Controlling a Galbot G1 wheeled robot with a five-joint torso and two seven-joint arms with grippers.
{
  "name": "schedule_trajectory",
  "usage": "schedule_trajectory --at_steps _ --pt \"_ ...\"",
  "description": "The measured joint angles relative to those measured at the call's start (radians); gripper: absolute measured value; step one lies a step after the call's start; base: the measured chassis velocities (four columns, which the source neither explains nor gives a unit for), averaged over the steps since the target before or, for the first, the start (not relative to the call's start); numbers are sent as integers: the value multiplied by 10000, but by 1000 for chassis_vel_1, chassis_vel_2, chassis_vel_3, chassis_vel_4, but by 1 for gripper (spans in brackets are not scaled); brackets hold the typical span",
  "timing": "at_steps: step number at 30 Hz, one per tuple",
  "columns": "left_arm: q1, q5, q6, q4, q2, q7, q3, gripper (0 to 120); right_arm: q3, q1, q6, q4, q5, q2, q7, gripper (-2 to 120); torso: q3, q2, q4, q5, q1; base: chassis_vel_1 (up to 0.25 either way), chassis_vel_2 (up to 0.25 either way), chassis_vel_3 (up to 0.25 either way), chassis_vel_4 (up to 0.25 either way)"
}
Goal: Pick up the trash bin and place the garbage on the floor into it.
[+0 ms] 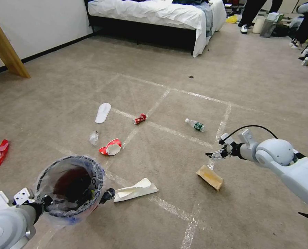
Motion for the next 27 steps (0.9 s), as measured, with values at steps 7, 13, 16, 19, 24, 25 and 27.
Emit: schedule_trajectory --at_steps 7,13,16,19,24,25,27 --pt "63 114 1 32 -72 38 -27 0 -201 68 90 -814 -701 585 -137 100 0 0 0 3 0 0 0 0 0" --pt "-26 185 1 87 -128 42 107 0 46 -236 120 -1455 -869 920 -59 100 0 0 0 1 0 0 0 0 0" --pt "-20 233 1 107 -147 41 140 0 319 -606 92 -1571 -952 1052 16 100 0 0 0 3 0 0 0 0 0" --pt "-1 248 1 108 -142 41 148 0 565 -952 73 -1659 -973 1171 65 100 0 0 0 3 0 0 0 0 0" --pt "9 250 1 104 -109 42 154 0 845 -1346 153 -1781 -1063 1331 44 100 0 0 0 3 0 0 0 0 0" --pt "12 254 2 104 -109 42 163 0 909 -1430 182 -1819 -1094 1375 37 100 0 0 0 2 0 0 0 0 0" --pt "15 262 2 104 -115 42 179 0 988 -1540 251 -1889 -1153 1434 2 100 -1 0 1 1 0 0 0 0 0"
